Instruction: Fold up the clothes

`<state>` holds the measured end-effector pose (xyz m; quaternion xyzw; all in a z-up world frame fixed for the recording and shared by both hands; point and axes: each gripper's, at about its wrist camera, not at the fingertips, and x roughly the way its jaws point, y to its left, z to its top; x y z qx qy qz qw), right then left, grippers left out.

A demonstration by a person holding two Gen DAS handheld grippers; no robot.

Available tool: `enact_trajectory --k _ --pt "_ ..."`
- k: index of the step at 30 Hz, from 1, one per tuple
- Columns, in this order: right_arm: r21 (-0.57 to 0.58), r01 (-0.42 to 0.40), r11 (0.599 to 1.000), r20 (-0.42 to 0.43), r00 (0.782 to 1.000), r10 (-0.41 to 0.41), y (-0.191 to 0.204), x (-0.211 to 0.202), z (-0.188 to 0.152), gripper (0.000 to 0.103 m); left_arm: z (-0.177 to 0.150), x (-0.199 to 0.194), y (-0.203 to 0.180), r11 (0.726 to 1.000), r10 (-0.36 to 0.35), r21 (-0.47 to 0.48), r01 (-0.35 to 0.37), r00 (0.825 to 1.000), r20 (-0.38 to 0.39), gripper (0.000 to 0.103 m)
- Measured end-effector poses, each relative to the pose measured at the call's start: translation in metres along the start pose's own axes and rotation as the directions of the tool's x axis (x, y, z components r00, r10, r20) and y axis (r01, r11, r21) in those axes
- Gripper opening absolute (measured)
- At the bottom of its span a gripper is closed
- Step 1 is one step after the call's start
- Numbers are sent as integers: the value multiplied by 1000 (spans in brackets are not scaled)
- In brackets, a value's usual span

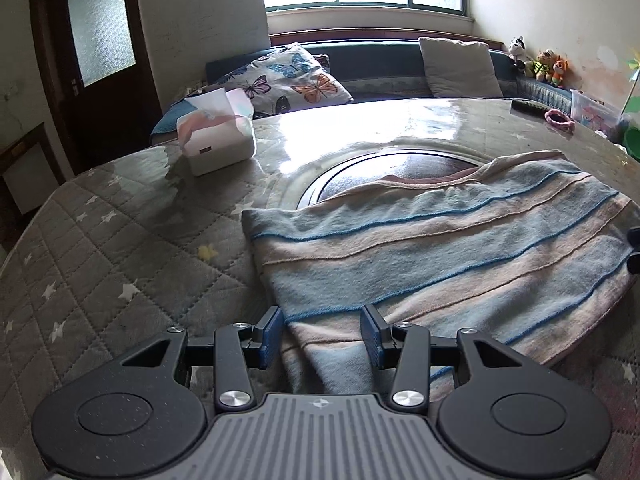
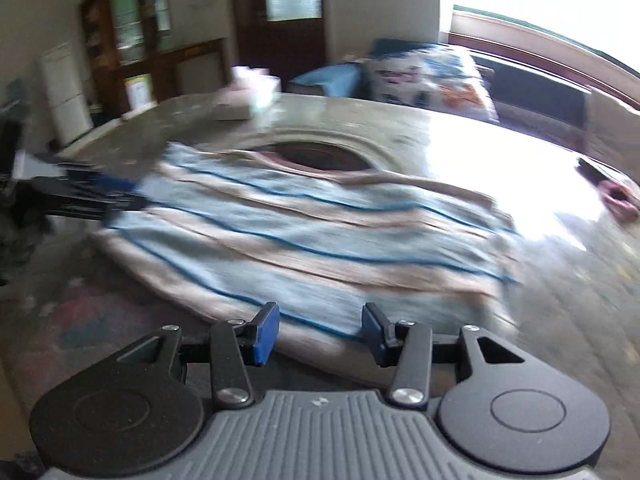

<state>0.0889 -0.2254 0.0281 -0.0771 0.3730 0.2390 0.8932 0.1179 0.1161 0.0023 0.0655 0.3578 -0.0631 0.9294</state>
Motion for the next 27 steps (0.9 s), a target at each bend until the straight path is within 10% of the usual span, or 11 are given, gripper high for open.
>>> enact_trajectory --k 9,27 --pt "72 71 995 13 997 -72 -39 -21 -10 45 8 -7 -7 1000 6 -1 -6 1000 -7 47" --pt "167 40 985 54 997 -49 -71 23 31 20 53 24 -123 961 -259 108 256 966 15 47"
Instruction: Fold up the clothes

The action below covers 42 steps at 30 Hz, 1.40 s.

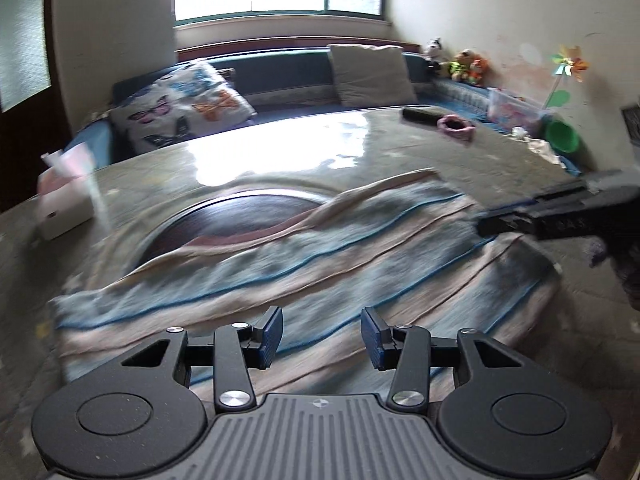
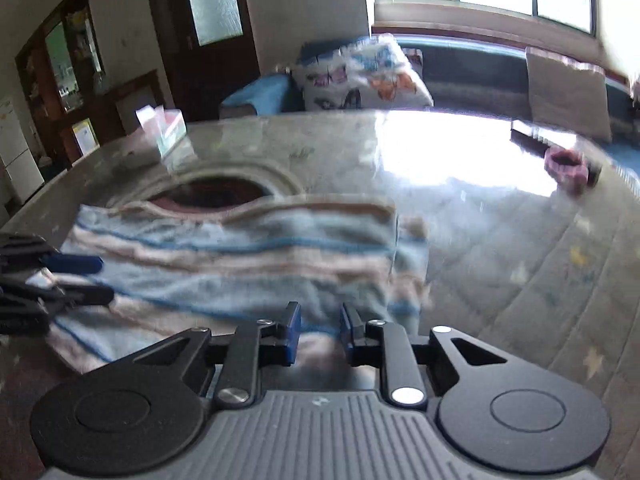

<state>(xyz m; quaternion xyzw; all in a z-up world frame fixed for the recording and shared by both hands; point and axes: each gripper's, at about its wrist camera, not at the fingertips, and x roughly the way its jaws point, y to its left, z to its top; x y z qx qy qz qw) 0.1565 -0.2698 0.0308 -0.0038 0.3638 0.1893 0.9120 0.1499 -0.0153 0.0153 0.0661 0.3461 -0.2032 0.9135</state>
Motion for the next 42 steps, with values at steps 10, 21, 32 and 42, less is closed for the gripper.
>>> enact_trajectory --k 10,21,32,42 --pt "62 3 998 -5 1000 -2 -21 28 13 16 -3 24 -41 990 -122 63 124 992 -38 47" --pt "88 18 996 21 1000 -20 -32 74 41 13 -6 27 -46 982 -167 78 170 985 -49 47" --pt "17 -25 1000 46 999 24 -18 53 43 12 8 34 -39 988 -155 18 156 987 -44 47" --pt "-35 -14 999 6 1000 15 -5 59 37 13 6 20 -23 994 -112 -22 111 993 -36 47"
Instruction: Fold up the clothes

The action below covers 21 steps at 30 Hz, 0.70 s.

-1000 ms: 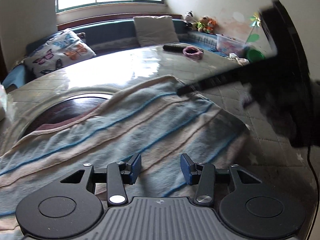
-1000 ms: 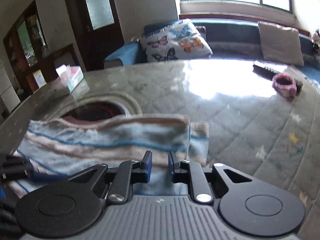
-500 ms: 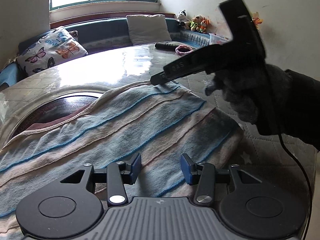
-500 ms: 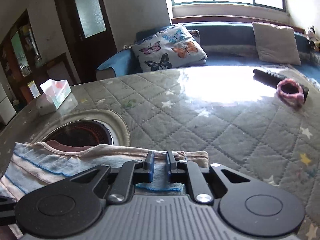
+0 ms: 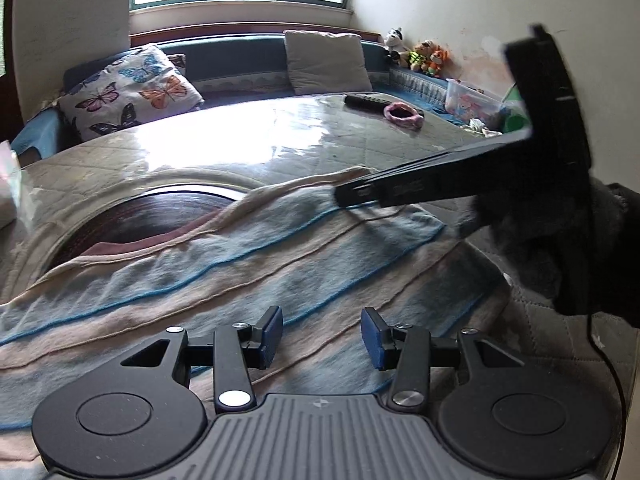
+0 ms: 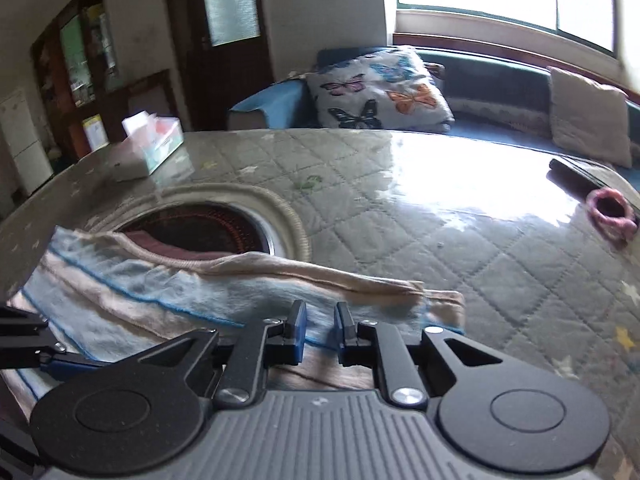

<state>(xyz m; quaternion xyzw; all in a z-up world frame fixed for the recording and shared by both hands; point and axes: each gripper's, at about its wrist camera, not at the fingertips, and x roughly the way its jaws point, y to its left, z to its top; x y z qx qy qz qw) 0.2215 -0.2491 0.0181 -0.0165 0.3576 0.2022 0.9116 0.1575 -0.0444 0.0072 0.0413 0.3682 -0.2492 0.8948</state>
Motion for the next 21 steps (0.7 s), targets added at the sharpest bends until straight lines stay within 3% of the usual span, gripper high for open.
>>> enact_trajectory --k 7,13,16,21 --pt "8 -8 1000 3 1000 8 -3 -36 -16 13 -7 -21 20 996 68 -53 -67 998 16 47" --pt "13 18 1000 -29 999 -18 -3 -57 -49 16 -22 -41 43 982 163 -102 -161 987 14 49" --pt "-2 39 999 -31 999 -39 -3 -68 -60 16 -31 -52 59 963 237 -137 -233 971 12 49" --pt "-9 66 998 -23 998 -66 -5 -80 -67 24 -49 -78 88 909 371 -213 -359 928 19 50"
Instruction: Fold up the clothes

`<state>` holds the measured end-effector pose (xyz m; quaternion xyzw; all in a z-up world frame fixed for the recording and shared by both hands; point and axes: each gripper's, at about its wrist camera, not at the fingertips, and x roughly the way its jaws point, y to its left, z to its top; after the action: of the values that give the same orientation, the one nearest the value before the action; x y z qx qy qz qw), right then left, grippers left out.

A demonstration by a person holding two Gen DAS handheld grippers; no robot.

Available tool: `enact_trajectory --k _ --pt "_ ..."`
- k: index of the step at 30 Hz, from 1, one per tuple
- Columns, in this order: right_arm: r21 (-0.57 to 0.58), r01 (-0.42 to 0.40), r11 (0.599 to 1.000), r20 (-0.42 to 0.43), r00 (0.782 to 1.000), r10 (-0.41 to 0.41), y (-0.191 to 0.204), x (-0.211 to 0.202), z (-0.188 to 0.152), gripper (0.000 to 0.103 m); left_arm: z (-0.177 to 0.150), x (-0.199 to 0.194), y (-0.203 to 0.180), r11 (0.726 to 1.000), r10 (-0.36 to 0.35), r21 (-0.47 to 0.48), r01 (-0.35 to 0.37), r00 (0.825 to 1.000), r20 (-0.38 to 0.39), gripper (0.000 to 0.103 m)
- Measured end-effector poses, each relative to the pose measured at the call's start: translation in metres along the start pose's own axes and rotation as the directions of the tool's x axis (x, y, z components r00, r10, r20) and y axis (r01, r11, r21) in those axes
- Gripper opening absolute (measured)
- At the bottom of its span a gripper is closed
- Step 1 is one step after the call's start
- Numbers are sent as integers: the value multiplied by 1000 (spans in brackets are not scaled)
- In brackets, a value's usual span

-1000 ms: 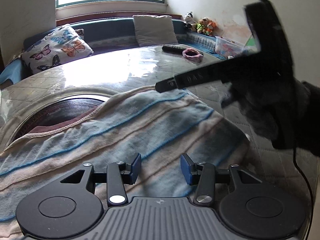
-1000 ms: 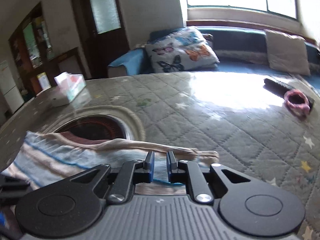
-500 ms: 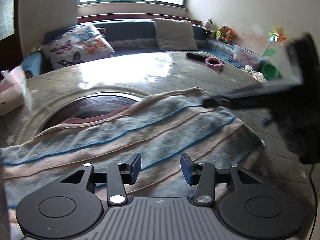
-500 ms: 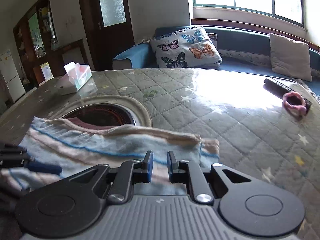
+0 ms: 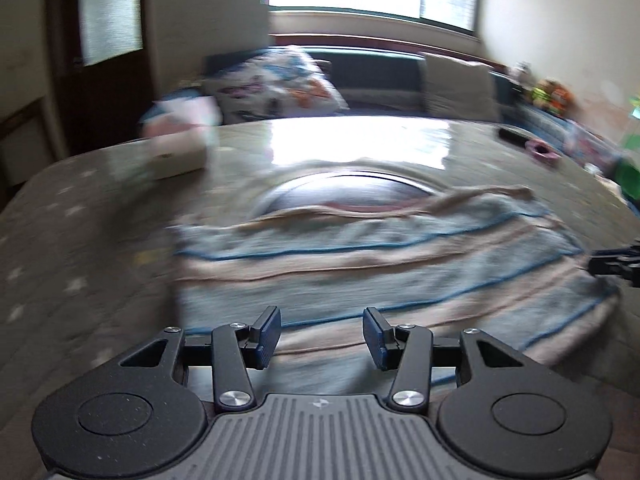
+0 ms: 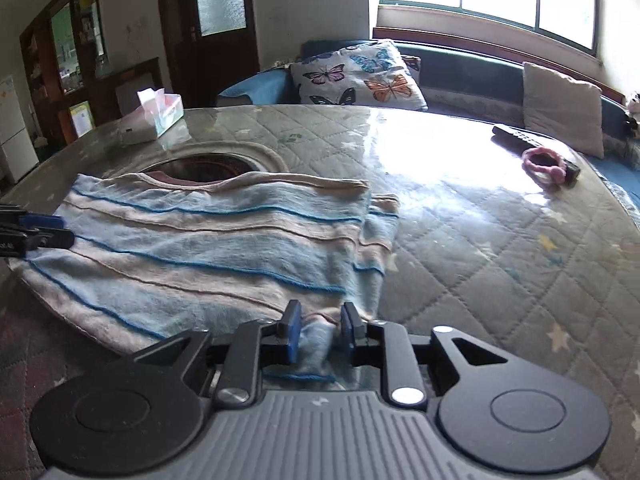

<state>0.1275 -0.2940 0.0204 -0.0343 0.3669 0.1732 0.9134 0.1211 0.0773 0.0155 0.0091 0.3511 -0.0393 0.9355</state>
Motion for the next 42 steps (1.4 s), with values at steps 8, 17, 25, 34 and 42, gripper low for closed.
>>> enact_trajectory --k 8,17,25,34,42 --pt "175 9 985 20 1000 -13 -28 18 13 37 -14 -13 37 993 87 -83 -88 996 -11 54" --pt "239 -15 971 20 1000 11 -28 31 13 17 -20 -8 46 983 -2 -185 -11 998 -70 52" --pt "260 -3 965 32 999 -6 -33 15 9 2 -22 -13 35 982 -77 -178 60 993 -90 42" --pt "311 86 947 -1 996 -90 -66 -42 -30 2 -37 -33 -19 969 -241 -88 231 961 -136 42" --pt "387 120 914 -5 992 -128 -104 -81 -64 6 -34 -40 -43 971 -236 10 240 963 -130 47"
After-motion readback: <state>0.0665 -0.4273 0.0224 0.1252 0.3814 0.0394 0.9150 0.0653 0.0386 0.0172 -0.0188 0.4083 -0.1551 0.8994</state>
